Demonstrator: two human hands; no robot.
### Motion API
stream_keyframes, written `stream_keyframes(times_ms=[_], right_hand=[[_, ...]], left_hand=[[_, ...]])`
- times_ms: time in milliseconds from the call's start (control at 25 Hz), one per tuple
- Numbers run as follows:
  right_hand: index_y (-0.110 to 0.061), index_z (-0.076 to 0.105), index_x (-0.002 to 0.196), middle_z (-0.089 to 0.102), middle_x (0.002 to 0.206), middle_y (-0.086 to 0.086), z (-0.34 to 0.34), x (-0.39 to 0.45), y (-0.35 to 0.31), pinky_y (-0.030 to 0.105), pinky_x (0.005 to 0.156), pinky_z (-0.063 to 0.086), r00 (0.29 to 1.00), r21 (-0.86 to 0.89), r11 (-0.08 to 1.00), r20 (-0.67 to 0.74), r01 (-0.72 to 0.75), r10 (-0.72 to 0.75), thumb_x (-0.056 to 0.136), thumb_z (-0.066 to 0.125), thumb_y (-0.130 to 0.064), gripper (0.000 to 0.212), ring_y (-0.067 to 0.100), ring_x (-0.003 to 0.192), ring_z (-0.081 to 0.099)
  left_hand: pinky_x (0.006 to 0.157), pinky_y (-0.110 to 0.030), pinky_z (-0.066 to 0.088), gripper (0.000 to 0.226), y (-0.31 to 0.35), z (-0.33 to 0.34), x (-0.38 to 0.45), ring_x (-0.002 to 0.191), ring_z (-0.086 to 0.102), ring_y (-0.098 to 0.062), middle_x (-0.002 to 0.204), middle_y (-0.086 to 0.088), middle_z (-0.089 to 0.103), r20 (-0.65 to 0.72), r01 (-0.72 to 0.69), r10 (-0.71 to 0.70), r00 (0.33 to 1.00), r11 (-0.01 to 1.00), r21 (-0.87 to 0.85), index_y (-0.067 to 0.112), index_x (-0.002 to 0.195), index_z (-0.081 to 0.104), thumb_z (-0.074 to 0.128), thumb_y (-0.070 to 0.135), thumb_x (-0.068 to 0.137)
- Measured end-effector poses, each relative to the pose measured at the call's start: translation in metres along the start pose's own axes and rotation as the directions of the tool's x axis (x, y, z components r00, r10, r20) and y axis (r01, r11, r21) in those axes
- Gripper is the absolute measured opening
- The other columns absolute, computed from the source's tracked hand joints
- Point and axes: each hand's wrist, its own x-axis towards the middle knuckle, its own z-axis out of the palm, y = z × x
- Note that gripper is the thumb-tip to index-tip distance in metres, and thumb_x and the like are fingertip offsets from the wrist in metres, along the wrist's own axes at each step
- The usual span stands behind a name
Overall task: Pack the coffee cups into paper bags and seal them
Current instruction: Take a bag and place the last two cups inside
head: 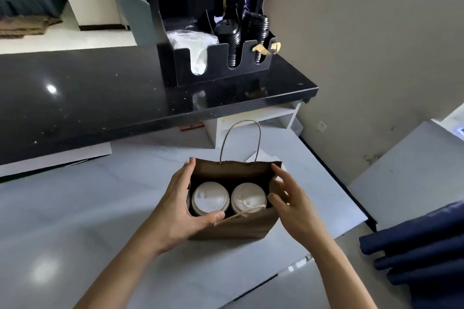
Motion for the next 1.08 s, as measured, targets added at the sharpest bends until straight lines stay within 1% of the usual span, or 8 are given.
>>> stream_keyframes(times_ms=[120,240,320,440,560,720,880,1080], right_hand=[[-0.055,0.040,0.146,0.053,0.115,-0.010,0.001,0.026,-0.005,0.014,0.073,0.043,0.998,-0.010,0.999,0.035,0.049,-0.049,0.099,0.054,-0.015,0.064,-0.007,0.084,0.056],[-0.056,0.041,0.145,0.058,0.115,-0.014,0.004,0.041,-0.007,0.023,0.081,0.045,0.996,-0.029,0.997,0.065,0.068,-0.066,0.098,0.055,-0.016,0.063,-0.004,0.088,0.058],[-0.054,0.042,0.145,0.059,0.118,-0.014,0.004,0.050,-0.009,0.027,0.087,0.047,0.993,-0.039,0.995,0.074,0.095,-0.092,0.098,0.055,-0.015,0.063,-0.003,0.092,0.060],[-0.052,0.042,0.146,0.059,0.121,-0.014,0.005,0.066,-0.011,0.025,0.085,0.046,0.988,-0.046,0.993,0.110,0.112,-0.107,0.098,0.056,-0.013,0.063,-0.002,0.097,0.061],[-0.060,0.042,0.140,0.060,0.119,-0.014,0.002,0.075,-0.009,0.026,0.084,0.047,0.979,-0.034,0.990,0.156,0.139,-0.132,0.098,0.057,-0.013,0.065,0.003,0.101,0.061],[-0.059,0.042,0.142,0.059,0.125,-0.014,-0.008,0.086,-0.005,0.018,0.071,0.047,0.958,-0.037,0.986,0.246,0.162,-0.149,0.099,0.055,-0.013,0.064,-0.002,0.099,0.060],[-0.058,0.040,0.144,0.056,0.131,-0.013,-0.021,0.102,0.000,0.012,0.081,0.045,0.927,-0.014,0.977,0.320,0.211,-0.196,0.100,0.057,-0.015,0.064,-0.005,0.116,0.057],[-0.056,0.040,0.145,0.055,0.131,-0.012,-0.031,0.115,0.002,0.006,0.078,0.045,0.898,0.011,0.972,0.380,0.235,-0.221,0.100,0.056,-0.016,0.062,0.003,0.120,0.060]], left_hand=[[0.111,-0.010,0.020,0.129,-0.002,-0.004,0.013,0.138,0.018,0.019,0.163,0.027,0.010,-0.037,0.050,-0.051,0.998,0.999,-0.023,0.043,0.160,0.002,0.083,0.065,0.062],[0.109,-0.009,0.021,0.128,-0.002,-0.005,0.018,0.130,0.017,0.032,0.161,0.033,0.008,-0.055,0.078,-0.080,0.995,0.996,-0.046,0.046,0.159,0.001,0.085,0.060,0.063],[0.111,-0.014,0.024,0.127,-0.003,-0.002,0.018,0.124,0.013,0.039,0.160,0.037,0.006,-0.058,0.098,-0.102,0.993,0.993,-0.060,0.050,0.158,0.000,0.088,0.053,0.066],[0.114,-0.016,0.022,0.126,-0.007,0.001,0.016,0.131,0.010,0.035,0.160,0.039,0.004,-0.101,0.112,-0.117,0.988,0.992,-0.055,0.052,0.157,-0.001,0.088,0.055,0.067],[0.115,-0.017,0.021,0.127,-0.005,0.006,0.016,0.134,0.007,0.032,0.160,0.040,0.001,-0.147,0.136,-0.141,0.979,0.990,-0.039,0.053,0.157,-0.003,0.086,0.061,0.066],[0.113,-0.014,0.020,0.128,0.007,0.017,0.014,0.141,0.013,0.019,0.161,0.037,0.000,-0.214,0.185,-0.190,0.958,0.982,-0.042,0.052,0.157,-0.006,0.086,0.060,0.067],[0.117,-0.021,0.023,0.128,0.018,0.027,0.013,0.149,0.013,0.006,0.161,0.038,0.002,-0.302,0.232,-0.239,0.923,0.971,-0.061,0.050,0.158,-0.003,0.086,0.059,0.066],[0.122,-0.028,0.023,0.130,0.021,0.038,0.012,0.149,0.013,0.007,0.150,0.052,0.002,-0.346,0.257,-0.269,0.899,0.963,-0.080,0.053,0.157,-0.001,0.087,0.064,0.062]])
